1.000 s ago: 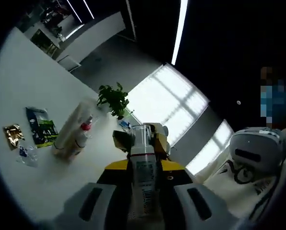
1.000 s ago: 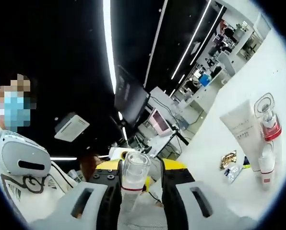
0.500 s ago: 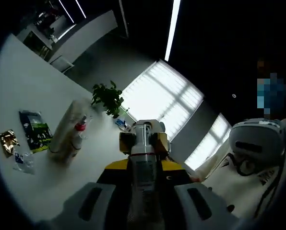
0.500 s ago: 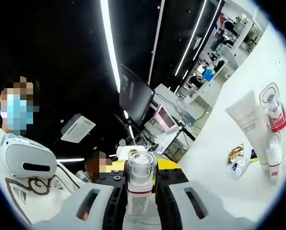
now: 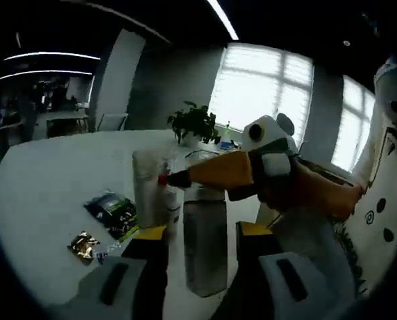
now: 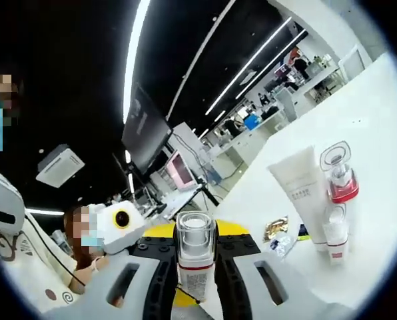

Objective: Arrange the skincare products in the storage area until every visible bottle or jar stands upright without overlapping.

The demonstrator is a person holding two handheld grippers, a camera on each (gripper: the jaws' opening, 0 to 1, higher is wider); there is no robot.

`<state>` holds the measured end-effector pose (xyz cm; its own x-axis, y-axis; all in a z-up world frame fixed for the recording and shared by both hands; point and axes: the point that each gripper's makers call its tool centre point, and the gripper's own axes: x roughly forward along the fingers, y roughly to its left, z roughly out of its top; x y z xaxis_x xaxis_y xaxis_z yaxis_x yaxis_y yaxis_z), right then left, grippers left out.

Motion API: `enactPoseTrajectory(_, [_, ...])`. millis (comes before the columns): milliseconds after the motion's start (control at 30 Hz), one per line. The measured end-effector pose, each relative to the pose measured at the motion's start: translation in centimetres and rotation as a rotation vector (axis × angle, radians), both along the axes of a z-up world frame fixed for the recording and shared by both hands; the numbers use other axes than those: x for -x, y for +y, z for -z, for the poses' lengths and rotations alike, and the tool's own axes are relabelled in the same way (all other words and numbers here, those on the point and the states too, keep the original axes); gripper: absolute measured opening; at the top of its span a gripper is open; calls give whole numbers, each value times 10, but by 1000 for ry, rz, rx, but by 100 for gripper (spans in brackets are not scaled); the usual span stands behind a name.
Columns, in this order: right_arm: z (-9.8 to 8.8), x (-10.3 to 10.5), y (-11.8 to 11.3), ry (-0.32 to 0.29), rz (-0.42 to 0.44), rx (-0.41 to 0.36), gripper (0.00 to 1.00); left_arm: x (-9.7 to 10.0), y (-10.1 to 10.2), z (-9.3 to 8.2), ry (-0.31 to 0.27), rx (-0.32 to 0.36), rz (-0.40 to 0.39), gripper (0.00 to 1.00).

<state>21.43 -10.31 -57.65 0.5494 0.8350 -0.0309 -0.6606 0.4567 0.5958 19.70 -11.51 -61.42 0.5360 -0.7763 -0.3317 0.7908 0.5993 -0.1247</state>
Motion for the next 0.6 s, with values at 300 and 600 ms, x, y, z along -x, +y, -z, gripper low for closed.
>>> enactPoseTrajectory(300, [9,-8,-2,-17,139,26,19,-12,-2,9,-179,-228,-57,24])
enactPoseTrajectory(600, [1,-10,-3,-44,184,4,20,-14,5,1,-266,-290,-94,17])
